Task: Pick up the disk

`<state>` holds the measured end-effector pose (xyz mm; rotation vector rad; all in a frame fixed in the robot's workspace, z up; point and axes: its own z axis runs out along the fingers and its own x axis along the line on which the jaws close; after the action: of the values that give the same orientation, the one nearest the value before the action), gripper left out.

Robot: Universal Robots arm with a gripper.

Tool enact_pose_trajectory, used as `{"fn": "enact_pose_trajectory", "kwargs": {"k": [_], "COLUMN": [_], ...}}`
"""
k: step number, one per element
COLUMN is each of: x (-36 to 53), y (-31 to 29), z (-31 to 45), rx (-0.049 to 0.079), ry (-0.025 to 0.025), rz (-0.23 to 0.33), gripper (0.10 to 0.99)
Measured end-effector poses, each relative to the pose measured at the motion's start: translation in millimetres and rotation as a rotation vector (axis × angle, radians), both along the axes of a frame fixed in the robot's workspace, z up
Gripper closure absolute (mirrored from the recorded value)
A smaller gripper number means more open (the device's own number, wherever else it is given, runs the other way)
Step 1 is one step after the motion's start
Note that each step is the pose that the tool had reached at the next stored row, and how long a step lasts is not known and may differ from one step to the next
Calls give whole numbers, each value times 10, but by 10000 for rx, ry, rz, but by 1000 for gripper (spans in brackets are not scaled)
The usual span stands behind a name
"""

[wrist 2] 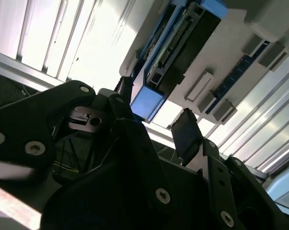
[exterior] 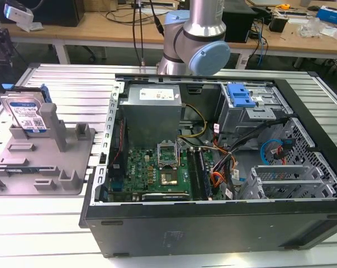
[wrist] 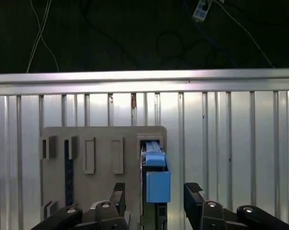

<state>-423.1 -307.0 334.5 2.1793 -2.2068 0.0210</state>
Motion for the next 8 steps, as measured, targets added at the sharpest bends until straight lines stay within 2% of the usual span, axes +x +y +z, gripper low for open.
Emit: {"fn": "enact_pose_trajectory", "kwargs": {"k": [8], "x": [-13], "y": [0], "z": [-147], "rx": [-1], "ry": [-31], "rz": [0], "gripper": [486]}}
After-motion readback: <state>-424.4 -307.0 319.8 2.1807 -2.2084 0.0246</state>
